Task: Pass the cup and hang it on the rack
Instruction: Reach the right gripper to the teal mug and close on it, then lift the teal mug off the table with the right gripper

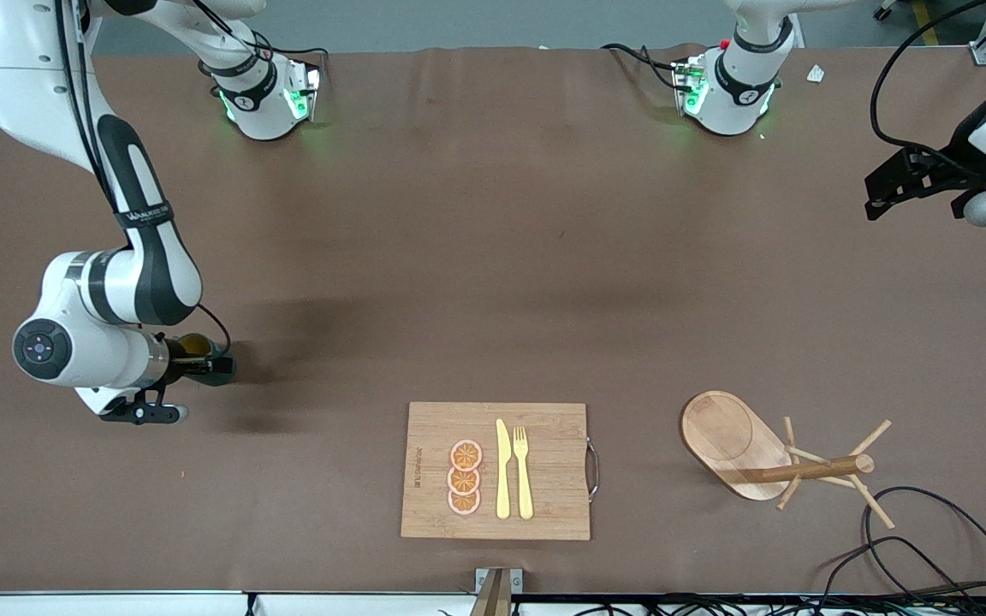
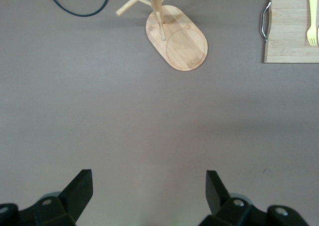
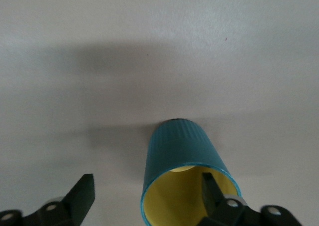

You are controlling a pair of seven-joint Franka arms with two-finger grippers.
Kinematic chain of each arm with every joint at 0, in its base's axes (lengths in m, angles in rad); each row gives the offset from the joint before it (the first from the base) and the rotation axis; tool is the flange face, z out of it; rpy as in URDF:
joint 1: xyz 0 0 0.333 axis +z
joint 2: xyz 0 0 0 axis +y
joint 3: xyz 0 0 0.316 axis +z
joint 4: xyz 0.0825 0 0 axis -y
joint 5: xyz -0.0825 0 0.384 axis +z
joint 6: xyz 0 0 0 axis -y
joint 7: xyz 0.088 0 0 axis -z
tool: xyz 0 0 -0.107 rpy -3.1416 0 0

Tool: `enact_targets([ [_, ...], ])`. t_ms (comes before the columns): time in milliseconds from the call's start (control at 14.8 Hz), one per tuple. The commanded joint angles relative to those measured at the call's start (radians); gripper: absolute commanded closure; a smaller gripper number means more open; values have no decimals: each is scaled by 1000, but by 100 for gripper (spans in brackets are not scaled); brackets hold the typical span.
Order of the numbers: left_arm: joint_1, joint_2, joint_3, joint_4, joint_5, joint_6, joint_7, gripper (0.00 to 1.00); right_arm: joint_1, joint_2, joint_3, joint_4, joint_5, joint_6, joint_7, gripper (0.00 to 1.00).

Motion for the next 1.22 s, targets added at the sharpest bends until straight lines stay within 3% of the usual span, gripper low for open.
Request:
enact_targets([
  [0, 19, -13, -4, 0, 5, -10, 3, 0, -8, -9, 6, -17, 2, 2, 19, 45],
  [68, 38, -13, -6, 1, 2, -12, 8, 0, -8, -9, 6, -15, 2, 0, 20, 63],
  [136, 39, -13, -4, 1, 0, -10, 11, 0, -8, -9, 6, -17, 2, 0, 20, 75],
  [407, 42, -15, -4, 1, 0, -10, 19, 0, -11, -9, 6, -17, 4, -1, 20, 95],
  [746, 42, -12, -3, 0, 0, -7, 17, 0, 22, -15, 9, 22, 4, -20, 83, 100],
  [1085, 39, -10, -4, 0, -11, -3, 3, 0, 166, -19, 12, 201, 10, -228, 246, 100],
  [1153, 39, -12, -4, 0, -11, -3, 2, 0, 201, -21, 12, 215, 46, -238, 285, 100],
])
